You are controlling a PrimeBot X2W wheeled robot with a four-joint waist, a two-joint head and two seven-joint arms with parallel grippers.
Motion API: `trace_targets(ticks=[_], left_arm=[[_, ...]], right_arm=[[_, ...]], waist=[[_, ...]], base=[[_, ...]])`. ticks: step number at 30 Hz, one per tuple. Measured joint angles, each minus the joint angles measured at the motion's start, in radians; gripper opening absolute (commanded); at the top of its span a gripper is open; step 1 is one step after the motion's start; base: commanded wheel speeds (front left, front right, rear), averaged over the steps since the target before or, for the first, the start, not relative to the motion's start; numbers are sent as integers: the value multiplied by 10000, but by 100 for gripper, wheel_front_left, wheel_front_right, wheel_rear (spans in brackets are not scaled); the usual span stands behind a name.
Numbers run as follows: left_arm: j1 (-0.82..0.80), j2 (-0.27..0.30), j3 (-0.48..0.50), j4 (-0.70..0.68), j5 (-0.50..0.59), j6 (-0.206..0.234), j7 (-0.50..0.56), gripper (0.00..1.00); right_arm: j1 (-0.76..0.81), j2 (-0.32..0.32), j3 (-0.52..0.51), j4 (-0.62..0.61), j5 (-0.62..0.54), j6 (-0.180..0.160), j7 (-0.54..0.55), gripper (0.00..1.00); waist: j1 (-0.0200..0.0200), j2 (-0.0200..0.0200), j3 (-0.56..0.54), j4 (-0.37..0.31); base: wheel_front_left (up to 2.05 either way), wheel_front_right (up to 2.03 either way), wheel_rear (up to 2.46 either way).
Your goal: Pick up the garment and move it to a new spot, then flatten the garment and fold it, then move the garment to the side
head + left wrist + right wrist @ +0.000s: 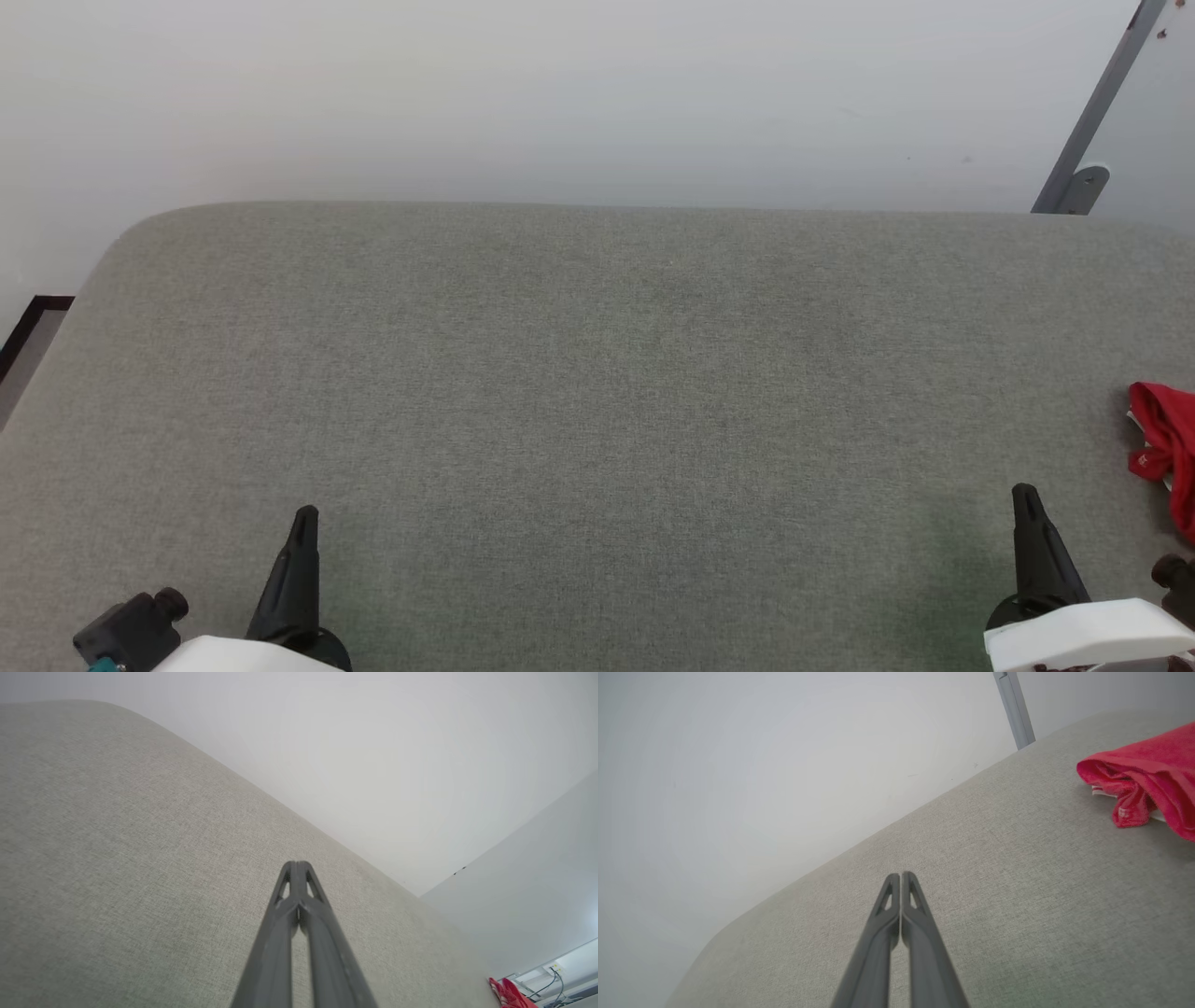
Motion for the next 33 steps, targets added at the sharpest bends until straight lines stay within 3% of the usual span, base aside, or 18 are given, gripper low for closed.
trace_targets(ticks=[33], left_arm=[[-783, -330, 502, 401, -3578, 0, 1005, 0]], right_arm=[[-610, 71, 42, 194, 4008, -2, 1045, 0]], waist=[[0, 0, 21, -300]], base=[[0, 0, 0]])
